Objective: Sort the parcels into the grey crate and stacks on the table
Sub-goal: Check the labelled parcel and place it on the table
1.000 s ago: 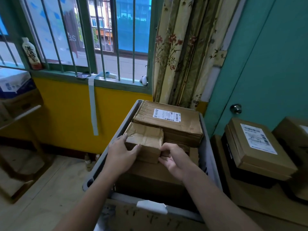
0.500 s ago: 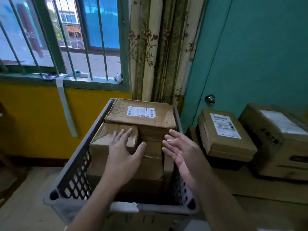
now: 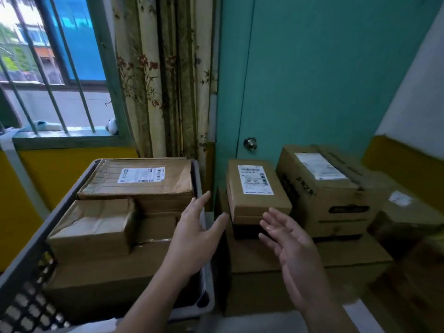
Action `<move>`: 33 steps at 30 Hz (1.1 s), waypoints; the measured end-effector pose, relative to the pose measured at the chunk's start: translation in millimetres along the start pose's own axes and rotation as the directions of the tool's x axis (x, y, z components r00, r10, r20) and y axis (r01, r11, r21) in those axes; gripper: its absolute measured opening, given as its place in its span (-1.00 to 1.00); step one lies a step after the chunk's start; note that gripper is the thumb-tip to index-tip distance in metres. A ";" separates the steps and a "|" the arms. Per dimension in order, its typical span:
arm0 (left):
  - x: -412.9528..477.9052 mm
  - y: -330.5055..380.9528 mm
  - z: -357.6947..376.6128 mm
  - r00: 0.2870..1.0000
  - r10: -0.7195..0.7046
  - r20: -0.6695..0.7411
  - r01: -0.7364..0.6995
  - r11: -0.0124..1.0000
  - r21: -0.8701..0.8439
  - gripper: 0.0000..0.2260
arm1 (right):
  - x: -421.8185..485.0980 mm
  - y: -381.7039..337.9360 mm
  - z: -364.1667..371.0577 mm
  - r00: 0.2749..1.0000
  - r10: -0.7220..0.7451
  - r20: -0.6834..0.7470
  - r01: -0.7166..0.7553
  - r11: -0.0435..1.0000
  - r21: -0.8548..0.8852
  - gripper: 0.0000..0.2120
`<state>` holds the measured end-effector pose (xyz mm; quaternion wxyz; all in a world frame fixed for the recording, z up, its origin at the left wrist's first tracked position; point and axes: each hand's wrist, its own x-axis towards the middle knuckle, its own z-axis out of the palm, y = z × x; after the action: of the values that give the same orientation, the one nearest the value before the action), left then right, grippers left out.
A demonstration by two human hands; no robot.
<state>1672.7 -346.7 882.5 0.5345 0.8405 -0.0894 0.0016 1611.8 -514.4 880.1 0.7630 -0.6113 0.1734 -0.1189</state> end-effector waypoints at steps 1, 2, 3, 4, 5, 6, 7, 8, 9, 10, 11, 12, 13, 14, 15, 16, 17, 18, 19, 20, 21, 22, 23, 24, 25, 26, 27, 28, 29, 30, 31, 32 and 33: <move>1.4 2.6 5.6 1.000 -0.010 0.013 0.010 1.000 0.002 -0.38 | 1.9 -0.5 -6.0 1.000 -0.011 -0.025 0.011 1.000 -0.021 -0.72; 2.7 5.6 10.6 1.000 -0.012 0.026 0.012 1.000 -0.001 -0.38 | 3.9 -1.1 -11.6 0.999 -0.021 -0.046 0.019 0.999 -0.039 -0.71; 4.1 9.3 16.6 0.999 -0.011 0.043 0.012 1.000 -0.006 -0.38 | 6.1 -1.5 -18.3 0.997 -0.032 -0.068 0.029 0.998 -0.049 -0.70; 5.5 12.3 22.1 0.998 -0.010 0.059 0.011 1.000 -0.015 -0.38 | 8.6 -1.6 -24.0 0.995 -0.042 -0.086 0.037 0.997 -0.063 -0.68; 6.5 14.1 26.2 0.997 -0.013 0.074 0.015 0.999 -0.033 -0.37 | 10.9 -1.5 -27.2 0.994 -0.054 -0.096 0.046 0.995 -0.086 -0.65; 7.8 16.2 31.4 0.996 -0.015 0.087 0.019 0.998 -0.052 -0.38 | 13.9 -0.8 -30.6 0.993 -0.064 -0.101 0.052 0.992 -0.113 -0.63; 8.8 18.3 36.6 0.996 -0.017 0.093 0.024 0.998 -0.066 -0.38 | 16.6 -0.4 -33.2 0.992 -0.074 -0.099 0.060 0.988 -0.141 -0.61; 10.5 20.2 43.0 0.995 -0.020 0.098 0.026 0.997 -0.068 -0.39 | 20.5 0.8 -36.7 0.991 -0.087 -0.100 0.069 0.982 -0.175 -0.59; 12.3 21.7 48.3 0.995 -0.023 0.099 0.029 0.997 -0.067 -0.39 | 25.2 3.1 -39.5 0.989 -0.103 -0.102 0.079 0.973 -0.218 -0.56; 14.4 22.2 52.9 0.995 -0.026 0.095 0.032 0.998 -0.062 -0.37 | 30.1 5.7 -41.7 0.988 -0.118 -0.102 0.087 0.959 -0.271 -0.54; 16.1 22.4 57.4 0.996 -0.031 0.084 0.036 0.998 -0.058 -0.35 | 34.8 8.2 -44.2 0.987 -0.131 -0.098 0.093 0.941 -0.327 -0.51; 18.4 22.3 62.4 0.997 -0.038 0.072 0.042 0.998 -0.051 -0.33 | 39.4 10.4 -46.9 0.986 -0.141 -0.090 0.098 0.922 -0.374 -0.47; 19.6 22.2 66.3 0.997 -0.046 0.058 0.048 0.998 -0.046 -0.31 | 43.8 12.4 -49.0 0.986 -0.147 -0.082 0.100 0.904 -0.415 -0.44; 20.8 21.1 69.7 0.997 -0.056 0.045 0.058 0.997 -0.043 -0.30 | 48.2 14.5 -50.4 0.986 -0.150 -0.073 0.102 0.887 -0.450 -0.41; 21.6 20.1 72.8 0.997 -0.063 0.034 0.065 0.997 -0.046 -0.29 | 52.3 16.1 -51.5 0.986 -0.153 -0.060 0.106 0.870 -0.481 -0.38; 22.6 19.1 75.8 0.997 -0.068 0.028 0.069 0.996 -0.054 -0.29 | 56.5 17.8 -52.3 0.987 -0.154 -0.046 0.110 0.855 -0.507 -0.35; 23.3 18.7 78.1 0.997 -0.069 0.025 0.071 0.995 -0.063 -0.30 | 60.6 19.1 -52.7 0.988 -0.152 -0.030 0.113 0.843 -0.527 -0.33; 23.8 18.3 80.7 0.997 -0.075 0.025 0.076 0.995 -0.067 -0.31 | 64.1 20.6 -53.3 0.989 -0.146 -0.015 0.115 0.833 -0.541 -0.31; 24.4 17.7 82.8 0.997 -0.079 0.023 0.080 0.995 -0.068 -0.31 | 66.8 21.9 -53.9 0.990 -0.140 -0.003 0.115 0.827 -0.550 -0.29; 25.2 16.5 85.0 0.996 -0.083 0.018 0.084 0.995 -0.061 -0.32 | 68.7 22.9 -54.6 0.991 -0.132 0.009 0.115 0.822 -0.557 -0.28; 25.8 16.3 87.1 0.996 -0.085 0.009 0.086 0.995 -0.051 -0.32 | 70.2 23.7 -56.0 0.992 -0.126 0.022 0.116 0.818 -0.563 -0.28; 25.8 15.8 89.3 0.996 -0.090 0.000 0.090 0.995 -0.039 -0.32 | 70.7 24.3 -57.6 0.992 -0.122 0.035 0.120 0.812 -0.572 -0.28; 26.2 15.4 90.5 0.996 -0.087 -0.007 0.087 0.996 -0.031 -0.32 | 70.8 24.7 -57.9 0.991 -0.128 0.044 0.129 0.803 -0.581 -0.28; 26.2 15.0 92.2 0.996 -0.086 -0.017 0.086 0.996 -0.023 -0.32 | 71.2 25.3 -59.2 0.989 -0.134 0.054 0.140 0.798 -0.586 -0.28; 25.1 15.6 94.3 0.996 -0.085 -0.032 0.085 0.996 -0.018 -0.32 | 70.8 25.2 -61.0 0.988 -0.140 0.065 0.151 0.796 -0.586 -0.27; 24.0 16.3 95.6 0.995 -0.083 -0.050 0.082 0.996 -0.015 -0.31 | 70.0 24.9 -62.3 0.987 -0.146 0.074 0.161 0.797 -0.583 -0.27; 22.4 17.4 96.6 0.995 -0.073 -0.070 0.073 0.997 -0.013 -0.31 | 69.4 25.0 -63.8 0.985 -0.155 0.082 0.173 0.796 -0.580 -0.27; 20.3 18.9 97.7 0.994 -0.061 -0.089 0.061 0.998 -0.010 -0.31 | 68.5 24.5 -65.6 0.981 -0.171 0.089 0.191 0.796 -0.574 -0.27; 17.8 20.0 98.7 0.993 -0.047 -0.108 0.046 0.999 -0.008 -0.31 | 67.3 24.2 -67.7 0.978 -0.190 0.091 0.207 0.797 -0.567 -0.28; 14.8 21.0 99.7 0.992 -0.033 -0.125 0.032 0.999 -0.007 -0.31 | 66.0 24.2 -70.0 0.973 -0.211 0.093 0.227 0.799 -0.557 -0.28; 10.1 22.6 100.6 0.989 -0.019 -0.144 0.019 1.000 -0.008 -0.32 | 64.0 23.8 -72.6 0.968 -0.230 0.097 0.245 0.803 -0.543 -0.29; 6.7 23.2 101.3 0.988 -0.007 -0.152 0.005 1.000 -0.013 -0.32 | 62.6 23.7 -74.4 0.964 -0.249 0.095 0.261 0.807 -0.530 -0.30; 2.2 23.8 102.9 0.987 0.002 -0.163 -0.006 1.000 -0.022 -0.33 | 60.5 23.5 -77.0 0.959 -0.265 0.099 0.277 0.810 -0.517 -0.30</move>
<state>1661.7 -449.3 859.9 0.5493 0.8313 -0.0472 0.0701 1634.6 -601.6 835.2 0.5439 -0.8160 0.1019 -0.1675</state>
